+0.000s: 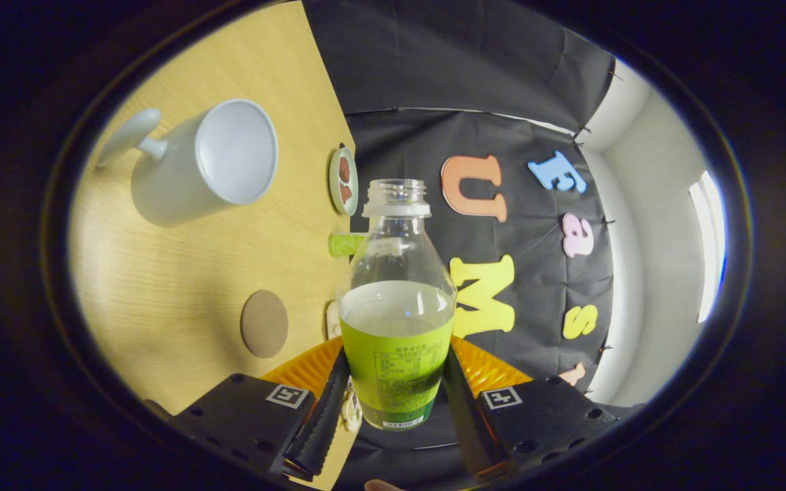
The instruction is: Take the bottle from table, then pour the juice into the cup, finally place the bottle on the coaster
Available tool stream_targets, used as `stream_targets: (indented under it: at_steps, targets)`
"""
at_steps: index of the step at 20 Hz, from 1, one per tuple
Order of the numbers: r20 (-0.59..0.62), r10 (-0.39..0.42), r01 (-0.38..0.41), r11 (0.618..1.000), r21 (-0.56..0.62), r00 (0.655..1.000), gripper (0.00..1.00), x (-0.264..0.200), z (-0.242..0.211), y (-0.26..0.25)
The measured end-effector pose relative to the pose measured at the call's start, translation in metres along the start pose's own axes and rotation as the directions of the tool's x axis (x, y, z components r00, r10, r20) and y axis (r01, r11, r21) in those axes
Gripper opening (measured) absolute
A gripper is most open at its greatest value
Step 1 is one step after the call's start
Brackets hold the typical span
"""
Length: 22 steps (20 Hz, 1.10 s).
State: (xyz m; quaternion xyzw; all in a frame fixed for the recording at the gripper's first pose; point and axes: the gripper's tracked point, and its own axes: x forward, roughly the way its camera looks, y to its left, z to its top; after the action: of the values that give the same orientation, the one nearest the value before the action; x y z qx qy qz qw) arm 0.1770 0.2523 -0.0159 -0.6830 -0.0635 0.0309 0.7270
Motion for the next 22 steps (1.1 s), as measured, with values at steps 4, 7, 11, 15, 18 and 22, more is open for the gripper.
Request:
stream_targets:
  at_steps: [4,7,11,15,18,22]
  targets:
    - [0.010,-0.010,0.010,0.998,-0.063,1.000,0.78,-0.001,0.003,-0.001]
    - [0.019,-0.010,0.012,0.996,-0.084,1.000,0.78,-0.004,0.007,-0.001]
    - [0.035,-0.013,0.016,0.994,-0.107,0.999,0.77,-0.007,0.015,-0.003]
    - [0.043,-0.013,0.018,0.991,-0.134,0.999,0.77,-0.004,0.021,-0.005]
    - [0.035,-0.008,0.013,0.986,-0.164,0.999,0.77,-0.002,0.021,-0.005]
    - [0.028,-0.005,0.011,0.978,-0.209,1.000,0.77,-0.002,0.022,-0.004]
